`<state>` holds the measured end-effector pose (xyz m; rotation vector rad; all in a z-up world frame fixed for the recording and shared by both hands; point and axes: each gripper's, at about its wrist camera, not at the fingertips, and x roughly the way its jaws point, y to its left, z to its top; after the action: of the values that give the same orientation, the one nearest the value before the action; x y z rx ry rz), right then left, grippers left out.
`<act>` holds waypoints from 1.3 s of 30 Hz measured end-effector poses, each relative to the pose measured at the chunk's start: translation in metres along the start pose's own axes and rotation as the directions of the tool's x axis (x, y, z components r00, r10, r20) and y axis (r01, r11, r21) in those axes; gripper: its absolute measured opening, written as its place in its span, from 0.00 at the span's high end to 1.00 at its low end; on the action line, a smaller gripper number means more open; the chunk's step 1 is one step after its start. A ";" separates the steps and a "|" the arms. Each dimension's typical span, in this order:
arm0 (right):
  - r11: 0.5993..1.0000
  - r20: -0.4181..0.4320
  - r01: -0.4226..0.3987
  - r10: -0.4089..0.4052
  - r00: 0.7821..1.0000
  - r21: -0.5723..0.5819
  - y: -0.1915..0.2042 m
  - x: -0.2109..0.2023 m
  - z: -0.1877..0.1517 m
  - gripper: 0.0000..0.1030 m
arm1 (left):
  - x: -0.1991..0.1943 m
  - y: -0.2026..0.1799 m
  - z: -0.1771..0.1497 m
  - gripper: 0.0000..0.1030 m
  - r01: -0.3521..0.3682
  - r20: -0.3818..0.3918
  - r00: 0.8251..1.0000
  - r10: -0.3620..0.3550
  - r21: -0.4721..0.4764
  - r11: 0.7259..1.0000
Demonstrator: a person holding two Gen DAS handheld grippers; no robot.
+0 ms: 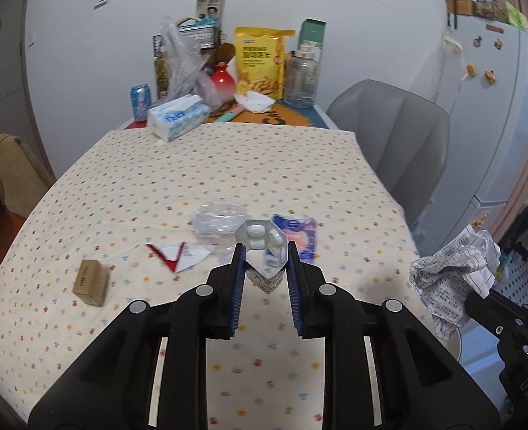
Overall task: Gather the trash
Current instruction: 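Carry the plastic container and crumpled paper in both tools over the trash bin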
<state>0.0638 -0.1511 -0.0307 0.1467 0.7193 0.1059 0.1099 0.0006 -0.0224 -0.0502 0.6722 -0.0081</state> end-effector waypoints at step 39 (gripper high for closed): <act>0.898 -0.037 0.196 -0.197 0.980 0.394 -0.281 -0.022 -0.028 0.94 | 0.065 -0.297 -0.024 0.78 0.235 -0.170 0.968 -0.184 0.360 0.903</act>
<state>0.0414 -0.4279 -0.0853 0.4616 0.7420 -0.2377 0.1480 -0.2986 -0.0670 0.2529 0.7859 -0.3527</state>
